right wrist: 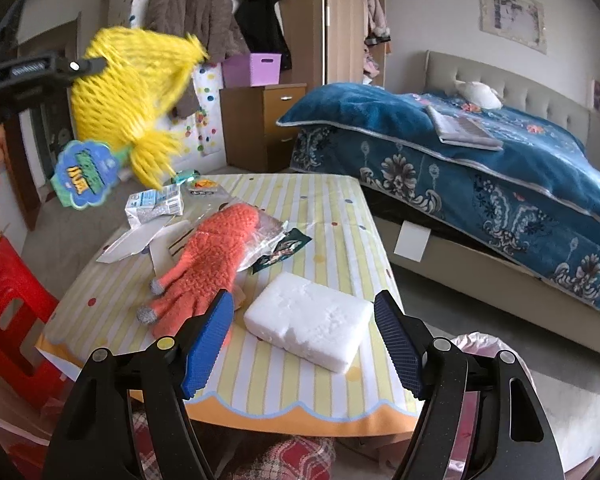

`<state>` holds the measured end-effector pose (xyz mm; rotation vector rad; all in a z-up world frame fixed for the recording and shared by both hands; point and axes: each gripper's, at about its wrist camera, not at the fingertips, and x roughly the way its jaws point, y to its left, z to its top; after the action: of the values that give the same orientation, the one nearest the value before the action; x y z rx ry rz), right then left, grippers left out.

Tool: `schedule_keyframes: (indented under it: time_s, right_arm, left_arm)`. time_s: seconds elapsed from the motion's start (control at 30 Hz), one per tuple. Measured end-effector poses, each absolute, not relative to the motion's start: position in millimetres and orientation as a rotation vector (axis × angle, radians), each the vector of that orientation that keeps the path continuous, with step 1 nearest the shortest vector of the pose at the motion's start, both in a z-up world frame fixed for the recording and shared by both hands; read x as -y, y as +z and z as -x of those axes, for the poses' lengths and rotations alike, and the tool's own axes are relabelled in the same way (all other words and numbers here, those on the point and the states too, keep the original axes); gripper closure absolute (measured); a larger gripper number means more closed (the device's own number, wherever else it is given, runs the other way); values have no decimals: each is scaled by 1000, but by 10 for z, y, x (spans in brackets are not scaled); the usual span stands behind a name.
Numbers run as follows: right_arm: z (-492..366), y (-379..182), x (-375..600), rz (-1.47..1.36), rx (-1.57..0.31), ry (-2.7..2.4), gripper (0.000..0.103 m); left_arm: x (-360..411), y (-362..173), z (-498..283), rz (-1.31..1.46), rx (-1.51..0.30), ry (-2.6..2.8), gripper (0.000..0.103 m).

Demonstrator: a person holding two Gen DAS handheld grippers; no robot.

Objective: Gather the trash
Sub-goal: 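Carry the yellow net with the left tool while the right tool grasps the white foam block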

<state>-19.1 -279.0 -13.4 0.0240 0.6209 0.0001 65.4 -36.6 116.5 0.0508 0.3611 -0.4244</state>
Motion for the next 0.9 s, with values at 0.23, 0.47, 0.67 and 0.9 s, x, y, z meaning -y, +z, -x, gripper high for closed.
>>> schedule_keyframes:
  time_s: [0.23,0.47,0.67,0.9]
  right_arm:
    - [283,-248,2893,-32,-635,-12,35]
    - [136,-615,3012,-57,-715,-4,38]
    - [-31,-872,3131,-68,-776,9,51]
    - [-26,-814,3131,-111,-730,115,86]
  left_arm:
    - [214,1113,-375,-83,-364,-373,92]
    - [337,586,-317,-102,-441,-366,92]
    - [512,391,-400,-117,-476,-398,92]
    - [666,406,-363,-134,-469,-428,92]
